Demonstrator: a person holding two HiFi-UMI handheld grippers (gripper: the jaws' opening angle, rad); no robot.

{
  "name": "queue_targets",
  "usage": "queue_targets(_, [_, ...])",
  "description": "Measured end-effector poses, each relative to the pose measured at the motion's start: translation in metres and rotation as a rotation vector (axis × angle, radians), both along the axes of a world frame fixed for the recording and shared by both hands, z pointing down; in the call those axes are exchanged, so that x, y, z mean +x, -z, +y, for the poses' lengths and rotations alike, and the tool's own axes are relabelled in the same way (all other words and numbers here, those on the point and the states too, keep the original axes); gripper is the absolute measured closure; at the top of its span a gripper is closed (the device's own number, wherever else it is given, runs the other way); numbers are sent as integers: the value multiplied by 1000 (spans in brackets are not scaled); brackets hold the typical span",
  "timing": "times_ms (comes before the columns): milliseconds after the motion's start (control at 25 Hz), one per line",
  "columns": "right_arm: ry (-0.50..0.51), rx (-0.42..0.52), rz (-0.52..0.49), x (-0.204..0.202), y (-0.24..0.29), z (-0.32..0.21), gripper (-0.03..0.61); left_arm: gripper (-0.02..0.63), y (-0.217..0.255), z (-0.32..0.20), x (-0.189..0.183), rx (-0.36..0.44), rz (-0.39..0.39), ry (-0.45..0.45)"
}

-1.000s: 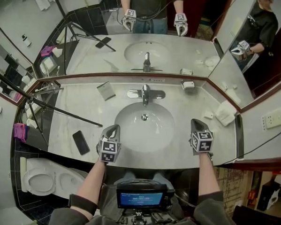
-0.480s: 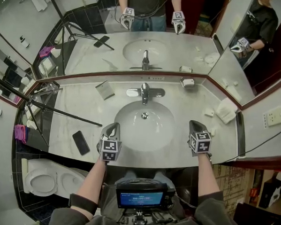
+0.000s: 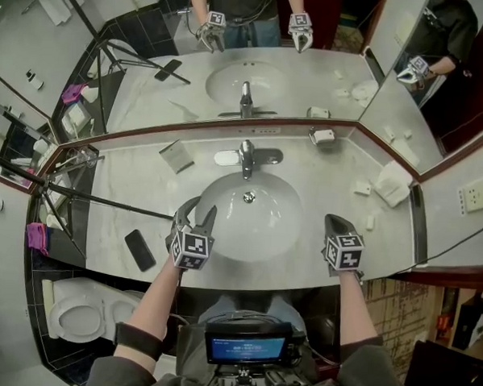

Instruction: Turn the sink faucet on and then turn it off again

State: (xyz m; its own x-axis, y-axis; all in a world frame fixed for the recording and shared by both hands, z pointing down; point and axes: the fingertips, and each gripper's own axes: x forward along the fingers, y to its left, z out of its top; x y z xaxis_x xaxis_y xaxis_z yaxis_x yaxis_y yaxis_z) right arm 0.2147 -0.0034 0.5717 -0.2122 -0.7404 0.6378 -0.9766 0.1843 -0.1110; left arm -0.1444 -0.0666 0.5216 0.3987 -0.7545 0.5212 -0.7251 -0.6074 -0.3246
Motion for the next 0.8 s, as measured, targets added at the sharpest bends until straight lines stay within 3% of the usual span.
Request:
queue_targets(200, [-30, -27, -30, 2, -12, 18, 561, 346, -2, -36, 28, 105, -140, -150])
queue_targets(440, [-84, -39, -60, 9, -28, 36, 561, 345, -25, -82, 62, 275, -310, -342])
queue_targets(600, [-147, -35, -95, 8, -37, 47, 561, 345, -41, -111, 80, 369, -368, -431])
queue_targets(800, [-231, -58, -150, 9, -54, 67, 561, 347, -59, -131, 104, 402, -390, -506])
